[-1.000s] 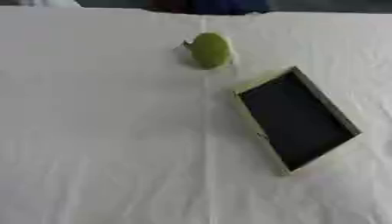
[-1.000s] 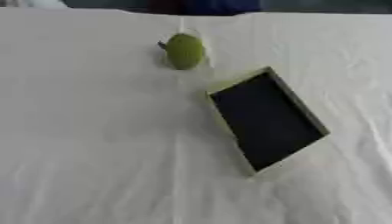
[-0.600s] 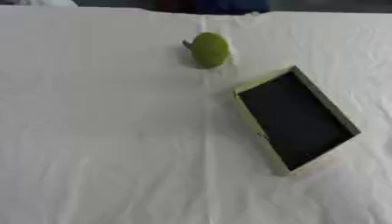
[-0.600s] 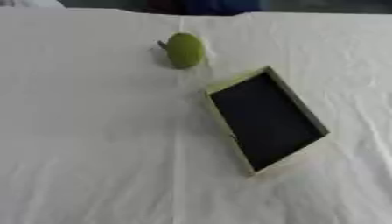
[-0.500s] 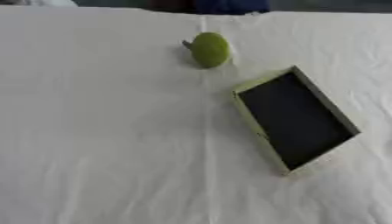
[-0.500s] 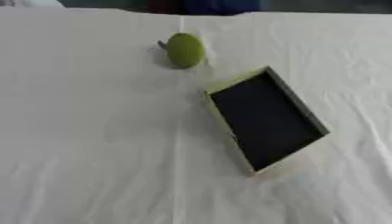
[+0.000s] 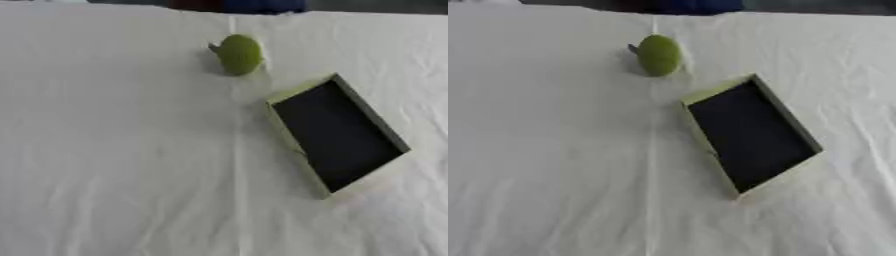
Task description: Pick up objects on the table and place them in the box.
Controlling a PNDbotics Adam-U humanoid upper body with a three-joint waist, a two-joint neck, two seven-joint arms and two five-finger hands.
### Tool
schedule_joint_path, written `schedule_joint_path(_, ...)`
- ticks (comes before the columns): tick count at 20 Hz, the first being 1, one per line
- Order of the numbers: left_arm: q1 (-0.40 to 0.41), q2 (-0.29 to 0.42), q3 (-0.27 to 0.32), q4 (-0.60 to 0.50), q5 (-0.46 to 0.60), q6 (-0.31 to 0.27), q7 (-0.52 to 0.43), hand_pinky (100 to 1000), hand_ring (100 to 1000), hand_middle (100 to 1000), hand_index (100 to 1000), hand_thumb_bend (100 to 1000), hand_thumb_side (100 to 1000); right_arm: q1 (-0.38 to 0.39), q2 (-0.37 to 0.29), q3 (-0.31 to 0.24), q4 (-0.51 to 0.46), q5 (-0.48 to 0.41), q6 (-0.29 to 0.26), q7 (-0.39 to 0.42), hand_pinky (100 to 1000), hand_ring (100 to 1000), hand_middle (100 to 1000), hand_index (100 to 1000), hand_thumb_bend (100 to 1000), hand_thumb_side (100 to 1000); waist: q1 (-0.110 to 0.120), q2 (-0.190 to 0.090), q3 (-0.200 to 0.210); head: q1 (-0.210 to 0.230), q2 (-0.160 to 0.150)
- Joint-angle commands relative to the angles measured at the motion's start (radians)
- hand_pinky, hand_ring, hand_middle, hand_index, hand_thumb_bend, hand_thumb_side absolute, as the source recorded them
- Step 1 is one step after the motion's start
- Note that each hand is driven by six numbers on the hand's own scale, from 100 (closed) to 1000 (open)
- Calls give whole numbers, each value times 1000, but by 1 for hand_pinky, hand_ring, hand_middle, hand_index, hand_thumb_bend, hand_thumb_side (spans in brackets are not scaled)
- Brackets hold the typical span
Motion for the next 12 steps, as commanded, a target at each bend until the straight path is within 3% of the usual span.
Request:
schedule_joint_path(1, -7, 28, 0, -15, -8, 1, -4, 762, 848, 633, 719, 242, 492, -39, -103, 43, 45, 91, -31, 48, 820, 790, 801, 873, 100, 446, -3, -27, 0, -4, 8)
schedule_joint_path(6, -6, 33, -4, -15, -7, 1, -7, 762, 849, 633, 719, 241, 493, -92, -168, 122, 95, 209, -104, 169, 813, 823, 837, 891, 166, 514, -14, -30, 0, -7, 8)
schedule_joint_path(12, -7, 36, -7, -15, -6, 2, -10, 762, 849, 633, 719, 242, 492, -147, -176, 210, 136, 292, -178, 282, 810, 833, 843, 892, 239, 516, -19, -32, 4, -9, 4)
